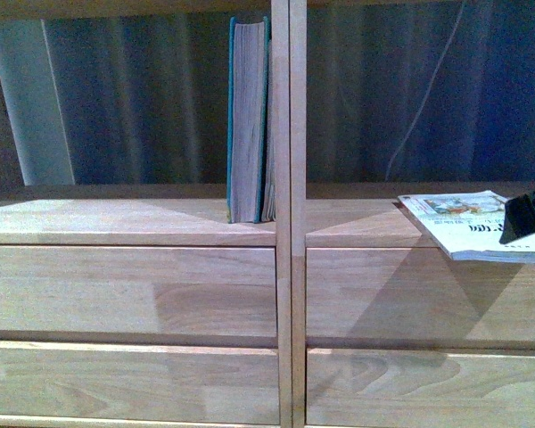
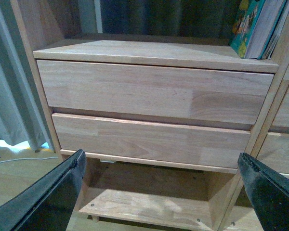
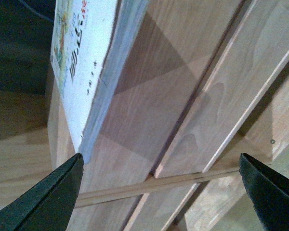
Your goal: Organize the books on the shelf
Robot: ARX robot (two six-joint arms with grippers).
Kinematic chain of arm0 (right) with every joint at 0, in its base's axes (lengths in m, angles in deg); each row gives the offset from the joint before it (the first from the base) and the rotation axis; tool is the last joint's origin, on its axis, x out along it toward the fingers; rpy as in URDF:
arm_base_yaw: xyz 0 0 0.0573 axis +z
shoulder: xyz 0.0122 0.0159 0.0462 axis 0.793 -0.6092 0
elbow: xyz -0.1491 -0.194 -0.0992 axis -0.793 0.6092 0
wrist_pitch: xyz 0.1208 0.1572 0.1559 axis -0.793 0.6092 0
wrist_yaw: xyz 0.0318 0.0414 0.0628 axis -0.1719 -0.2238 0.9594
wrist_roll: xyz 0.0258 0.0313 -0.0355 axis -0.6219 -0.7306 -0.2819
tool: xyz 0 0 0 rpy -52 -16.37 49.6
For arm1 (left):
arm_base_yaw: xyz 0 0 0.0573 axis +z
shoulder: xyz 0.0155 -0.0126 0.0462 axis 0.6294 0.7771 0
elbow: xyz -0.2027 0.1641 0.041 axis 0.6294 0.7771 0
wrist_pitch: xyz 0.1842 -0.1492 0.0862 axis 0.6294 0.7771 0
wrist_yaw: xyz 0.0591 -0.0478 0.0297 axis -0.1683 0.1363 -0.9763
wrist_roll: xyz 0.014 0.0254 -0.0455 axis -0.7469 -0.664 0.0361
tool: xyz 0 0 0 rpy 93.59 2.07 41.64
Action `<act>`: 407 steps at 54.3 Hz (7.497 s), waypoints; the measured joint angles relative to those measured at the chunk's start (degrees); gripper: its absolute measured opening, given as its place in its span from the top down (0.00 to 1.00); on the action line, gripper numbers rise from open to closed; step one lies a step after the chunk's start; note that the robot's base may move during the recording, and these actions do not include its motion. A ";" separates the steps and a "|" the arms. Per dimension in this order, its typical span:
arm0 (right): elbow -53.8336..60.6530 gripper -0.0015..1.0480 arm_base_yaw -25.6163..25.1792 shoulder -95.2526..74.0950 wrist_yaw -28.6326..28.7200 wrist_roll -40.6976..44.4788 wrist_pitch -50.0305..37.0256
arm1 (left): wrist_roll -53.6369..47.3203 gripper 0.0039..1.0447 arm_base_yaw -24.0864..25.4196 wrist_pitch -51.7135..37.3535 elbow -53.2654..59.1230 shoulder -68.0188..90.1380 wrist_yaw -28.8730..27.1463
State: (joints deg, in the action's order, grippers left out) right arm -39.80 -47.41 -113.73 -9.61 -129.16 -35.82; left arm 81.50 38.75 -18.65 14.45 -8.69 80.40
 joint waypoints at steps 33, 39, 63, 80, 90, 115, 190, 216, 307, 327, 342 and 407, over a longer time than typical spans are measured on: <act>-12.00 0.07 -2.93 -7.78 1.40 -3.89 1.68 | 0.00 0.07 0.00 0.00 0.00 0.00 0.00; -13.90 0.07 -2.97 -9.53 1.42 -4.07 2.10 | 0.00 0.07 0.00 0.00 0.00 0.00 0.00; -19.23 0.26 -2.89 -13.33 1.01 -4.87 3.80 | 0.00 0.07 0.00 0.00 0.00 0.00 0.00; -19.28 0.70 -2.86 -13.79 0.66 -4.90 3.80 | 0.00 0.07 0.00 0.00 0.00 0.00 0.00; -19.63 0.92 -2.58 -13.79 0.17 -4.87 3.34 | 0.00 0.07 0.00 0.00 0.00 0.00 0.00; -18.88 0.93 -2.75 -11.87 0.90 -2.91 2.19 | 0.00 0.07 0.00 0.00 0.00 0.00 0.00; -1.62 0.93 -13.75 38.88 31.76 28.94 -2.27 | 0.00 0.07 0.00 0.00 0.00 0.00 0.00; -0.68 0.93 -6.95 37.92 28.46 30.60 -3.61 | 13.18 0.07 10.01 -12.11 -4.74 21.03 44.04; -8.66 0.93 16.06 38.62 18.43 32.17 -1.36 | 79.06 0.07 -14.14 -75.82 -44.72 70.10 42.01; -6.67 0.93 20.70 42.25 17.64 31.93 -0.09 | 76.04 0.07 -16.59 -73.07 -46.01 71.87 40.24; -4.98 0.93 28.06 42.60 15.10 32.04 0.20 | 74.55 0.07 -17.44 -71.80 -47.34 72.08 38.91; -3.10 0.93 31.02 41.44 12.81 31.78 -0.63 | 67.71 0.94 -18.40 -63.78 -47.47 69.90 35.06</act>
State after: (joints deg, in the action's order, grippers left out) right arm -42.90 -16.39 -72.29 3.20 -97.38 -36.46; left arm 149.21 20.35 -82.43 -33.03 61.21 115.46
